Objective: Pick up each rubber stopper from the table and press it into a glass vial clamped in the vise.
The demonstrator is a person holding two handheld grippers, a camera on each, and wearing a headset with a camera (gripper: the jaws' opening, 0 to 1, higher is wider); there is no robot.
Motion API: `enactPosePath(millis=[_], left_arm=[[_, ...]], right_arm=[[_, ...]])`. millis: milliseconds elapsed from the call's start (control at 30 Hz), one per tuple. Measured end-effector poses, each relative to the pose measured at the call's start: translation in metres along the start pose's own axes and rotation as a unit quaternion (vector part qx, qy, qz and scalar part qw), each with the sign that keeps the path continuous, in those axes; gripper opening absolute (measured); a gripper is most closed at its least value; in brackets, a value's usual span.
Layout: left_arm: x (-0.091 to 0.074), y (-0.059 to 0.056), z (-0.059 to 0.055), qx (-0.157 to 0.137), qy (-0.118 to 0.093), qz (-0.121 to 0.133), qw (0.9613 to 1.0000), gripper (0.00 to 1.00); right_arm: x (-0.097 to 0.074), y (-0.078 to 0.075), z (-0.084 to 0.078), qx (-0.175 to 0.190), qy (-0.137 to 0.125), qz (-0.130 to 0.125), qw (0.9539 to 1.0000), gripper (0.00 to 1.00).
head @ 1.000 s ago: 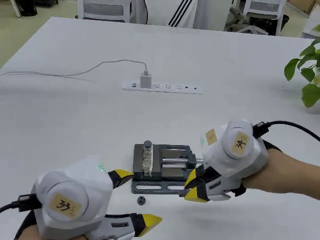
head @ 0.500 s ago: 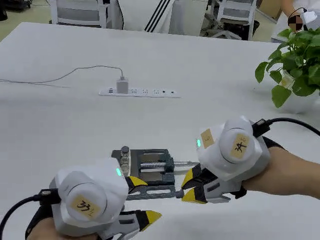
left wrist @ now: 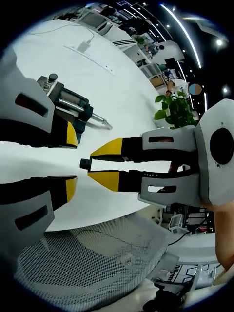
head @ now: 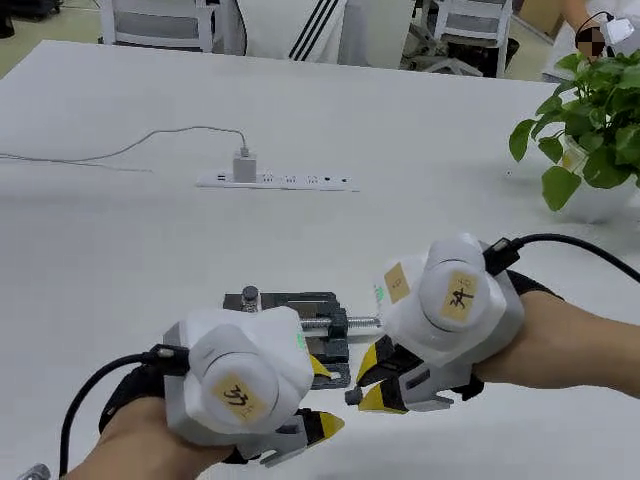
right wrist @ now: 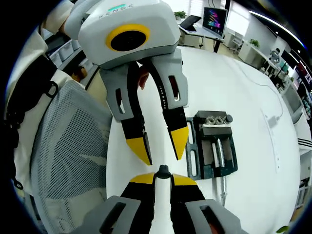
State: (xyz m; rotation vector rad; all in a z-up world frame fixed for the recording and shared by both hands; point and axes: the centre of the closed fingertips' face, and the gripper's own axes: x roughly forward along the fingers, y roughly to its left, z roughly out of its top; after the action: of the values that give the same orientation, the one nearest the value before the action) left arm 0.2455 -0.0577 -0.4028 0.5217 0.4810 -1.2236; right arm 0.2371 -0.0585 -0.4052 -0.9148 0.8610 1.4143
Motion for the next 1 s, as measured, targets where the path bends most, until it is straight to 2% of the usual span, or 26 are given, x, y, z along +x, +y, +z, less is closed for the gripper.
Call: enactPosePath(millis=[300,1000], left_arm=[[0.0,-0.008,-0.004,0.007,0.01,-0.017,0.9998,0.11],[0.0,-0.016,-0.008,-0.002,0.012,-0.028,0.9995,0.05]], right_arm=[[0.004,0.006,0.006,-0.015,0.005,0.015,0.9998,0.06],[0.009,0.015,0.012,-0.042,0.021,0.041,0.998,0.06]])
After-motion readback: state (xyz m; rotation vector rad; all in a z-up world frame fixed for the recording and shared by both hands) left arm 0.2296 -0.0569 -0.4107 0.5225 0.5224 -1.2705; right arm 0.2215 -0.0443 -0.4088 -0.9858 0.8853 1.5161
